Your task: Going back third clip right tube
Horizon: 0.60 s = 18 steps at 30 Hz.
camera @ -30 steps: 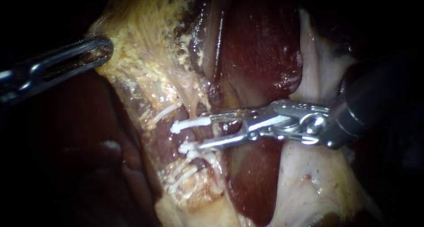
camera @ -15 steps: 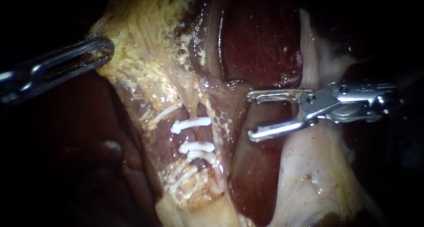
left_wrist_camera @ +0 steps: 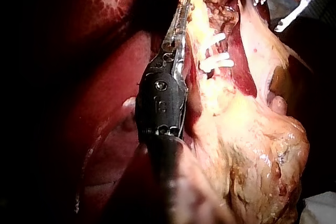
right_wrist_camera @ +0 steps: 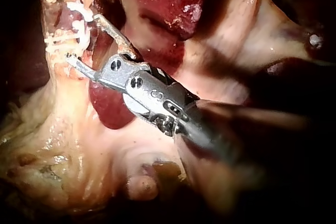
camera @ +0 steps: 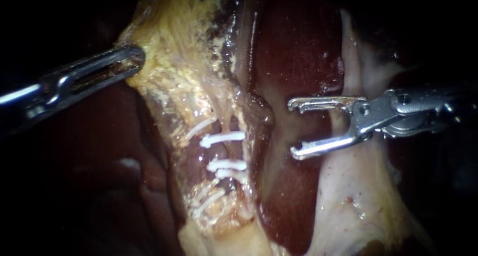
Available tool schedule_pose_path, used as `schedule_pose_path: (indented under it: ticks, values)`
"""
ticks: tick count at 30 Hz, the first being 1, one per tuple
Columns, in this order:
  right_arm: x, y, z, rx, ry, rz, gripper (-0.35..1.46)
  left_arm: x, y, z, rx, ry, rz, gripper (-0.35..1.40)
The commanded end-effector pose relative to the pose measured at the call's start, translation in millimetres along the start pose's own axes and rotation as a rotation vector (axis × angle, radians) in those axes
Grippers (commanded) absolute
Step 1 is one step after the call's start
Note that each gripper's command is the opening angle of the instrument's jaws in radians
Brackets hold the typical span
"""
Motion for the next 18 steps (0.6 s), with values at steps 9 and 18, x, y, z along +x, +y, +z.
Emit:
schedule_pose_path:
  ticks: [9,18]
  values:
    - [-0.1,-0.1,0.5,0.000,-0.002,-0.028,0.60,2.3,-0.3,3.7,0.014,0.032,0.010,-0.35]
    - [-0.1,-0.1,0.5,0.003,-0.002,-0.034,0.60,2.2,-0.3,3.4,0.015,0.033,0.010,-0.35]
